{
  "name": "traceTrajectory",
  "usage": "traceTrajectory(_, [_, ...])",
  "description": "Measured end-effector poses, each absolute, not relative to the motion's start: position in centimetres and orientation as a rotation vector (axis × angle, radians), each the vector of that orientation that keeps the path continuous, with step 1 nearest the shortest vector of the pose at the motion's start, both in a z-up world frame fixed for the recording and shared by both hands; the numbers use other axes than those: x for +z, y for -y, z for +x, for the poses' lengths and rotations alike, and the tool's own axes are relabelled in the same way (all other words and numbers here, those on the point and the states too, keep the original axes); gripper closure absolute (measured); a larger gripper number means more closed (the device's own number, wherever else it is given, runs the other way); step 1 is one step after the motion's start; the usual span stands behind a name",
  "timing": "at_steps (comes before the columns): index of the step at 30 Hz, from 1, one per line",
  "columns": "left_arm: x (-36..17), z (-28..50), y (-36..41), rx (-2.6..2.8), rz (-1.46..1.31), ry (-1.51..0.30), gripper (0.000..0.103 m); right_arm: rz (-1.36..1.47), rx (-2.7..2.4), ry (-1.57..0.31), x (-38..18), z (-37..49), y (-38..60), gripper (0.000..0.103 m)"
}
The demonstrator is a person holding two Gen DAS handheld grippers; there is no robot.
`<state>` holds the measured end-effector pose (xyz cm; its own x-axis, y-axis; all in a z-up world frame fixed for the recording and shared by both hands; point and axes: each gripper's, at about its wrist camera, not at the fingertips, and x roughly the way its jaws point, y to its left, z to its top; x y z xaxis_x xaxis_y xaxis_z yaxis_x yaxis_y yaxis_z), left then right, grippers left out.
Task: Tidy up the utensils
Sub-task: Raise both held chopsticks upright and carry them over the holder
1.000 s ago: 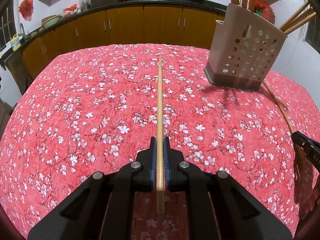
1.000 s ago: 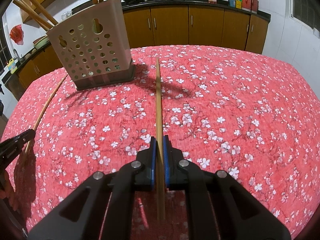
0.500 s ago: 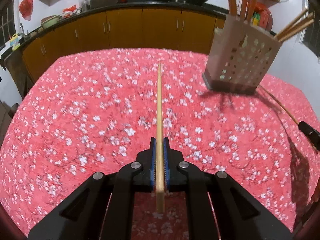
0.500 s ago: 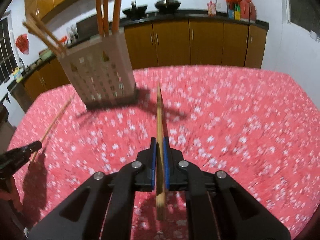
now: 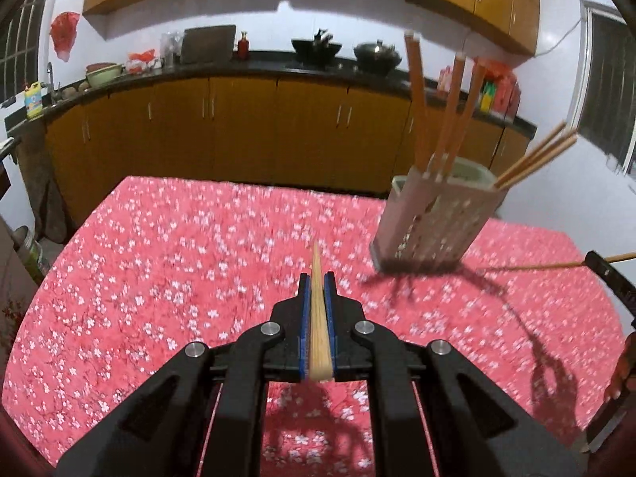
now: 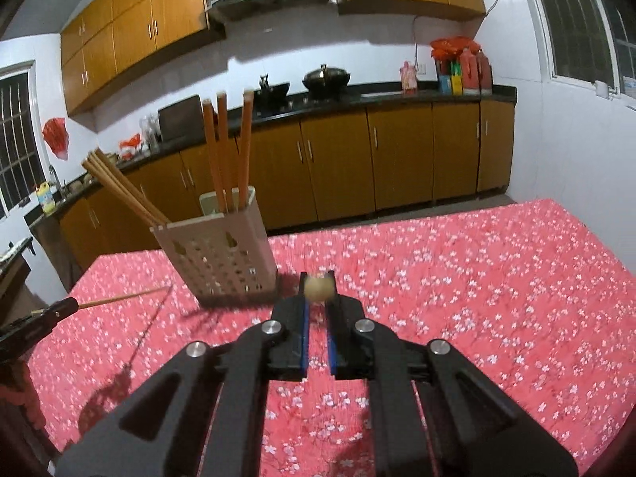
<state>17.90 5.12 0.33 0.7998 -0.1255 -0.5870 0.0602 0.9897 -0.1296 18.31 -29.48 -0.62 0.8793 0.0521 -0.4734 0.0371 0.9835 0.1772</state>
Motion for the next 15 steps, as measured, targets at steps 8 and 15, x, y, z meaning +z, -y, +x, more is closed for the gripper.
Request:
traceTrajectory(8, [2.3, 17.5, -5.0, -0.111, -0.123, -0.581, 0.096, 0.193, 0.012, -0.457, 0.7, 17.8, 29.7, 0.095])
traceTrajectory(15, [3.8, 17.2, -4.8, -0.141, -0.128, -0.548, 0.096, 0.185, 0.031, -0.414, 2.2, 17.3, 29.4, 0.095])
